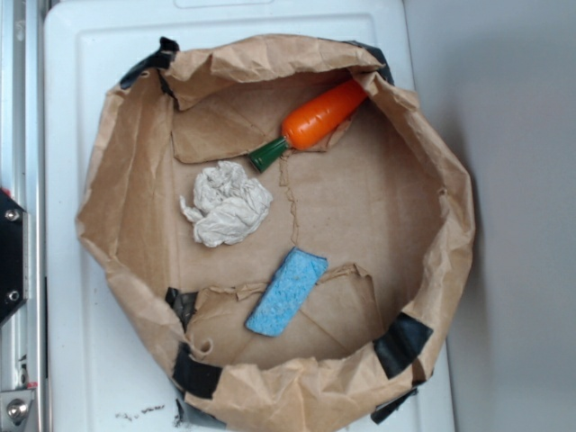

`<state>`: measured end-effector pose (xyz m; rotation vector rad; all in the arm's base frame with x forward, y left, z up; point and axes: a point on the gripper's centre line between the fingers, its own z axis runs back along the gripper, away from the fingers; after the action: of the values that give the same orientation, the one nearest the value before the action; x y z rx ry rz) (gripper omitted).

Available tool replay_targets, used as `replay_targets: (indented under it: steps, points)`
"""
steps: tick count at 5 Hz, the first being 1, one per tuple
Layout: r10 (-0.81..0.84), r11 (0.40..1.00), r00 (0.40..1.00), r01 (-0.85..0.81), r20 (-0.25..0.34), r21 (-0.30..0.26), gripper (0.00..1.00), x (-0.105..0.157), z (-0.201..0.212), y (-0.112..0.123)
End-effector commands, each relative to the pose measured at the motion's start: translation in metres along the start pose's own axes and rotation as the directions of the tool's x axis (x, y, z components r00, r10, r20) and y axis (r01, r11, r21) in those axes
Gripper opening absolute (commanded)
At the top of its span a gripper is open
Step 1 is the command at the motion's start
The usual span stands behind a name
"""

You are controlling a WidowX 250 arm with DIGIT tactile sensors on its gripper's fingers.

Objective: Grab the blue sponge.

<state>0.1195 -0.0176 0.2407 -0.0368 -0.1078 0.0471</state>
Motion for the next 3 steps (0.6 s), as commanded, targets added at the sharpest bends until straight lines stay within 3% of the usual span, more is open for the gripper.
replay_targets:
  steps: [1, 2, 3]
  points:
    - [0.165, 0.986, 0.986, -0.165, 0.012, -0.011, 1.0, 0.082, -0.016, -0.02]
    - [0.215, 0.977, 0.976, -0.215, -0.022, 0.009, 1.0, 0.116, -0.029, -0.019]
    - [0.215, 0.977, 0.976, -0.215, -0.022, 0.009, 1.0, 0.116, -0.029, -0.019]
